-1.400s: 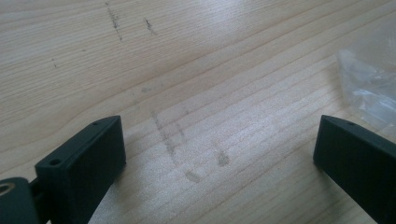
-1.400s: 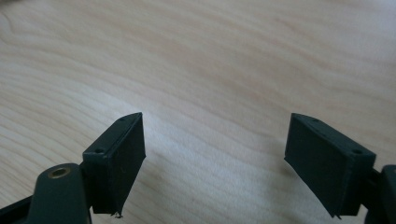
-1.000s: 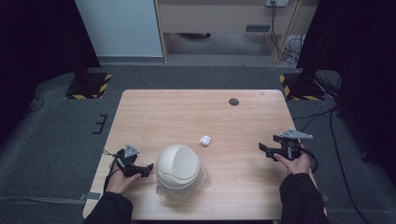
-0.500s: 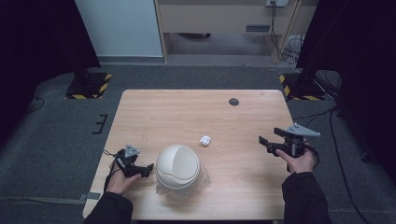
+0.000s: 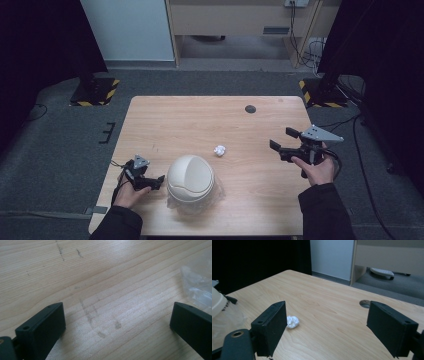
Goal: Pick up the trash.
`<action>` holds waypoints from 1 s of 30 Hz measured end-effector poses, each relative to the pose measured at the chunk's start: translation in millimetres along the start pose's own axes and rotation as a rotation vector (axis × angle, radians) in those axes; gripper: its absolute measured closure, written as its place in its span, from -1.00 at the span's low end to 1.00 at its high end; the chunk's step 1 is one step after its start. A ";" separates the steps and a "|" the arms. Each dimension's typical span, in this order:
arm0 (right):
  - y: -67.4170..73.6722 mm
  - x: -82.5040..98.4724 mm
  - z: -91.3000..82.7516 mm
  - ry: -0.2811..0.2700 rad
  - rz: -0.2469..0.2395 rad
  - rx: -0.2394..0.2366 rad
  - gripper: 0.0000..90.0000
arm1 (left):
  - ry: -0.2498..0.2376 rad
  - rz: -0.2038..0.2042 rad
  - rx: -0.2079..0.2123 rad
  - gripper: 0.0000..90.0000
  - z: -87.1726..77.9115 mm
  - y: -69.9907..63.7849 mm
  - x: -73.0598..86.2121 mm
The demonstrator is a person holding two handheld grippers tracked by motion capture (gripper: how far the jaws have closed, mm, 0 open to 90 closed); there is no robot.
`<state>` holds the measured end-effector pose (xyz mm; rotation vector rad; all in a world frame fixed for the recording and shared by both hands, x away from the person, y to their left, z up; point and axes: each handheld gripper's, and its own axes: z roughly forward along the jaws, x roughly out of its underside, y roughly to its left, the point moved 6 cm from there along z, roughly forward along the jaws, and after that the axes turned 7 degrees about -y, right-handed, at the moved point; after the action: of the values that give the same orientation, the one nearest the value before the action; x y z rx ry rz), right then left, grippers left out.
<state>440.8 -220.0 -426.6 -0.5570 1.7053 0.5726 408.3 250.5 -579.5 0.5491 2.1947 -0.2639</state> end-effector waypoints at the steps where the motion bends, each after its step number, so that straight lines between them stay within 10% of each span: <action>1: 2.4 -2.4 0.7 -0.004 -0.008 -0.008 -0.64 | 0.000 0.000 -0.001 -1.00 0.0 0.0 0.0; 30: 79.3 -63.4 28.6 -0.079 -0.047 -0.202 -0.66 | -0.002 -0.006 -0.009 -1.00 0.3 -0.6 -0.2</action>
<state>423.6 -137.2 -363.6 -0.7065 1.5656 0.7287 408.4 249.8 -579.6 0.5374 2.1949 -0.2572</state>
